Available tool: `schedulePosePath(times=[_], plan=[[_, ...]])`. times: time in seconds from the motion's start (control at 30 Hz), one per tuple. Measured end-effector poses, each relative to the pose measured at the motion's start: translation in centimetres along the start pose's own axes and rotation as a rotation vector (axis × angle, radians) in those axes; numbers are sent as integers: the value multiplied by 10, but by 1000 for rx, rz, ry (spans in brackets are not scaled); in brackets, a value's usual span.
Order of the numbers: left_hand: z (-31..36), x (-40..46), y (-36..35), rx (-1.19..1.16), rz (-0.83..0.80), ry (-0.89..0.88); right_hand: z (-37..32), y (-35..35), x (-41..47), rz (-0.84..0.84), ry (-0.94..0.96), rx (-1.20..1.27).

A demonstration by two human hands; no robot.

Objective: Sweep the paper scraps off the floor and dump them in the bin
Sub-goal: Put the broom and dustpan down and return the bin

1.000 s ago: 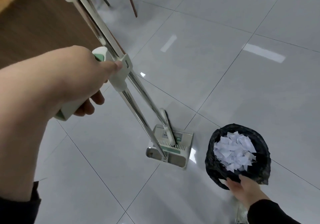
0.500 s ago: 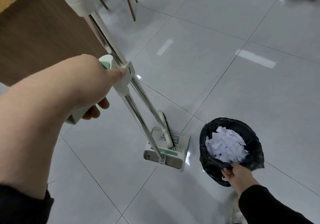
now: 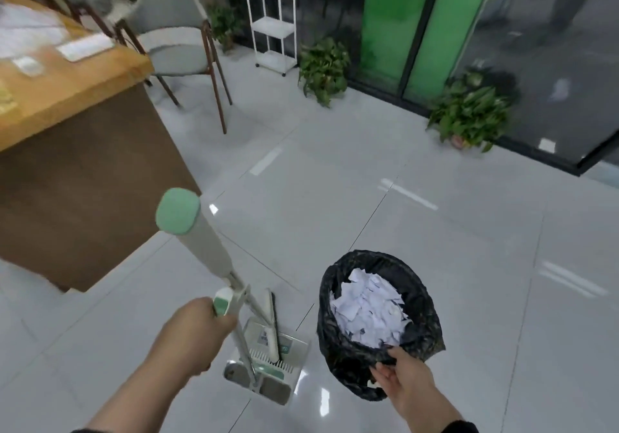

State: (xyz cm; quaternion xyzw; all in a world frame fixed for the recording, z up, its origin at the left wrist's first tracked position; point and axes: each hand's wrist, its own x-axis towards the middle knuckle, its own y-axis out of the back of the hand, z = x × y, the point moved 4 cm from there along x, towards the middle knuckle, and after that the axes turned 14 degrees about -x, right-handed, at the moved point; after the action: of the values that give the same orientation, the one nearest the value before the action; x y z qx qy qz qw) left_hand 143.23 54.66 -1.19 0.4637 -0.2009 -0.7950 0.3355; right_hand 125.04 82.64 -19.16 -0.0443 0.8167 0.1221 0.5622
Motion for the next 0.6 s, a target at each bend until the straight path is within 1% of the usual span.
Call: schedulePosePath(times=[0.03, 0.07, 0.1, 0.17, 0.2, 0.23, 0.27, 0.3, 0.37, 0.4, 0.43, 0.47, 0.5, 0.53, 0.57, 0.6], plan=[[9, 0, 7, 5, 3, -15, -19, 2, -19, -15, 9, 26], [11, 1, 4, 14, 18, -30, -22, 7, -22, -1, 19, 37], [36, -5, 24, 41, 32, -81, -48, 16, -46, 24, 69, 53], [57, -4, 33, -6, 34, -89, -71, 25, -62, 50, 101, 79], [86, -3, 51, 5, 53, -125, -93, 29, -73, 56, 124, 94], [103, 0, 60, -16, 46, -124, -108, 31, -80, 77, 141, 105], [107, 1, 59, -60, 46, -120, -110, 34, -80, 83, 148, 105], [141, 11, 72, -56, 58, -146, -140, 33, -86, 68, 157, 117], [166, 18, 84, -99, 54, -159, -163, 29, -92, 70, 160, 127], [203, 32, 92, -73, 54, -193, -198, 27, -88, 56, 171, 127], [225, 38, 100, -82, 59, -199, -219, 23, -94, 43, 163, 131], [232, 37, 106, -110, 66, -203, -227, 19, -98, 39, 158, 146], [272, 56, 109, -92, 73, -227, -268, 17, -90, 39, 168, 140], [293, 66, 114, -96, 72, -232, -293, 13, -90, 30, 180, 134], [296, 62, 118, -122, 71, -224, -297, 8, -96, 29, 169, 153], [338, 88, 121, -112, 67, -251, -343, 0, -89, 11, 190, 153]])
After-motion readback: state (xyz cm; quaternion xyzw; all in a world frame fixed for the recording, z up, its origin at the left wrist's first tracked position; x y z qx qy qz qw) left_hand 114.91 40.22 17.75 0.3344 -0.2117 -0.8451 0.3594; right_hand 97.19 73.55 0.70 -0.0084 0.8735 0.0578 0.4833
